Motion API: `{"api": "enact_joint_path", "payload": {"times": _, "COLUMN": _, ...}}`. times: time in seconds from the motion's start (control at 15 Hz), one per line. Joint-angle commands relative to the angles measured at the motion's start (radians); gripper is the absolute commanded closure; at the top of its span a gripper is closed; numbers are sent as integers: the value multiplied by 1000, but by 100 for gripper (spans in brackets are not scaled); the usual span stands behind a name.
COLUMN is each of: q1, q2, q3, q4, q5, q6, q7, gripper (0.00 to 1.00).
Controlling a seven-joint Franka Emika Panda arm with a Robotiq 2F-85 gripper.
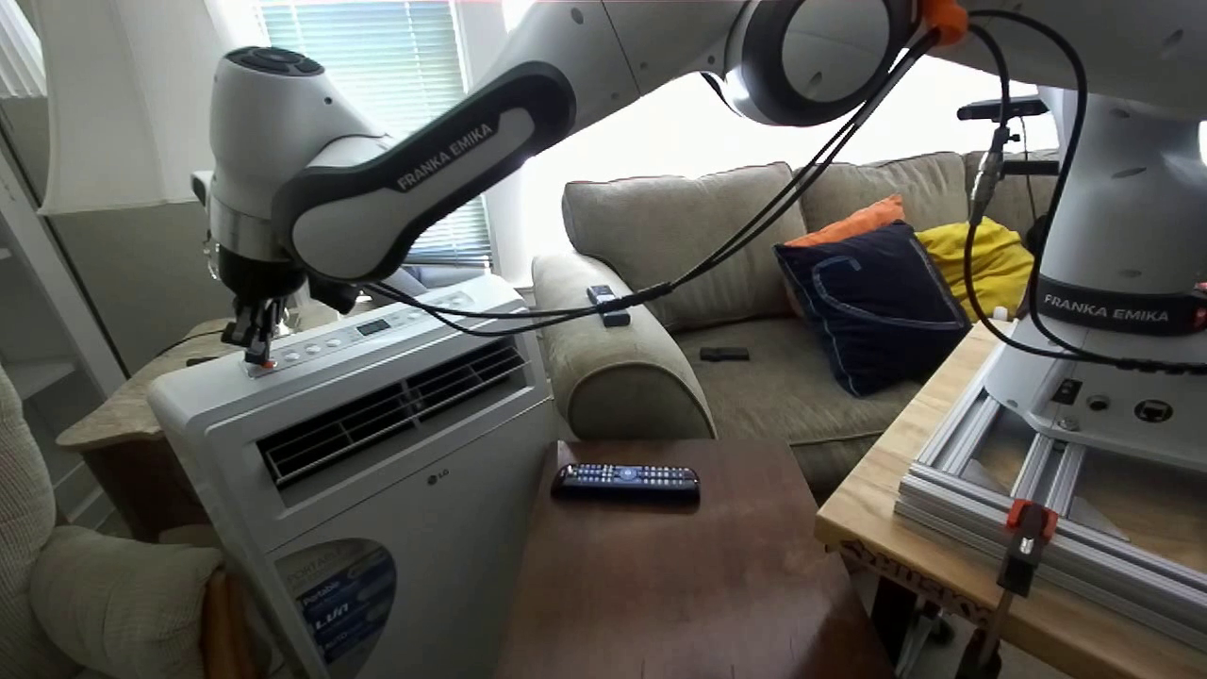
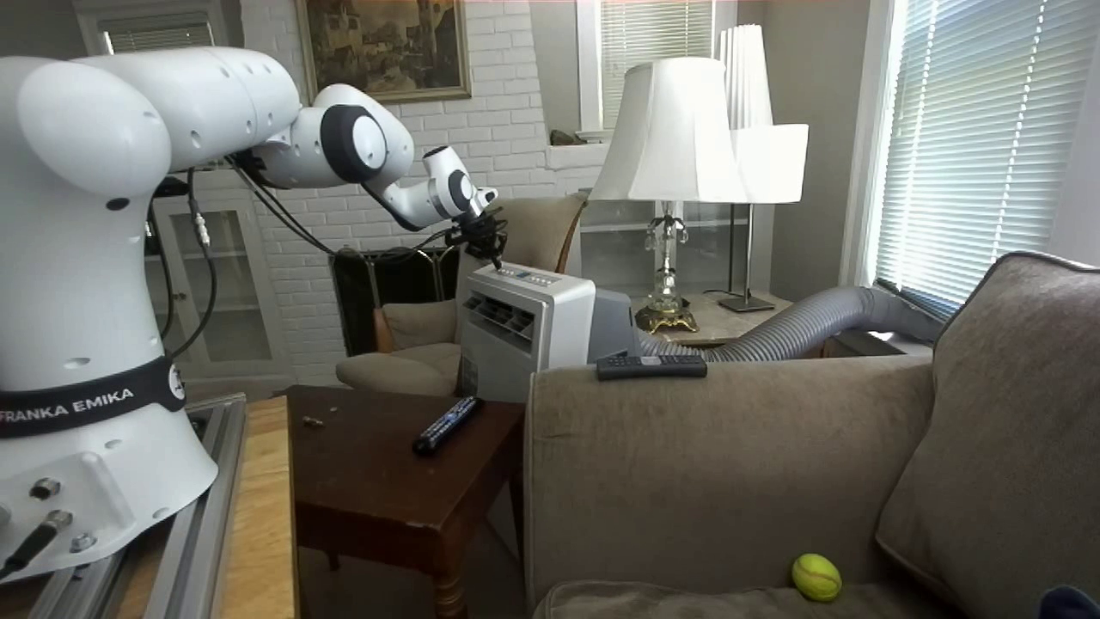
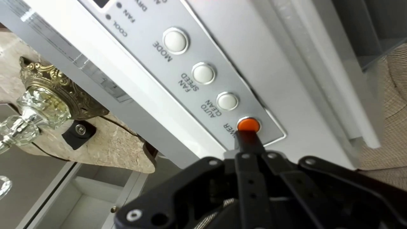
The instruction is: Turn off the air conditioner.
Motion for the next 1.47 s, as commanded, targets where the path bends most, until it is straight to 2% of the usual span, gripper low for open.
{"api": "enact_joint_path", "payload": {"times": 0.0, "q1": 7, "q2": 42, "q3": -23, "q4": 44, "q5": -7, "q6": -51, "q7": 5, "gripper": 100}}
{"api": "enact_joint_path", "payload": {"times": 0.13, "q1": -5, "q2": -4, "q3": 20, "q4": 79, "q5": 39, "q6": -81, "q7": 2, "gripper": 100}}
{"api": "enact_joint_path", "payload": {"times": 0.33, "q1": -55, "q2": -114, "q3": 93, "q4": 72, "q5": 99, "q6": -221, "q7": -73, "gripper": 100}}
{"api": "enact_joint_path", "payload": {"times": 0.47, "q1": -85, "q2": -168, "q3": 117, "q4": 111, "q5": 158, "q6": -386, "q7": -110, "gripper": 100}}
{"api": "enact_joint_path", "payload": {"times": 0.6, "q1": -118, "q2": -268, "q3": 124, "q4": 81, "q5": 160, "q6": -530, "q7": -96, "gripper": 100}}
{"api": "enact_joint_path", "payload": {"times": 0.67, "q1": -124, "q2": -281, "q3": 111, "q4": 132, "q5": 173, "q6": -621, "q7": -96, "gripper": 74}}
{"api": "enact_joint_path", "payload": {"times": 0.73, "q1": -139, "q2": -345, "q3": 117, "q4": 89, "q5": 161, "q6": -663, "q7": -80, "gripper": 73}}
{"api": "enact_joint_path", "payload": {"times": 0.8, "q1": -151, "q2": -381, "q3": 118, "q4": 94, "q5": 165, "q6": -717, "q7": -75, "gripper": 68}}
{"api": "enact_joint_path", "payload": {"times": 1.0, "q1": -172, "q2": -497, "q3": 112, "q4": 82, "q5": 160, "q6": -861, "q7": -46, "gripper": 46}}
{"api": "enact_joint_path", "payload": {"times": 1.2, "q1": -197, "q2": -608, "q3": 119, "q4": 76, "q5": 167, "q6": -1017, "q7": -72, "gripper": 26}}
{"api": "enact_joint_path", "payload": {"times": 1.4, "q1": -242, "q2": -701, "q3": 141, "q4": 71, "q5": 213, "q6": -1091, "q7": -90, "gripper": 4}}
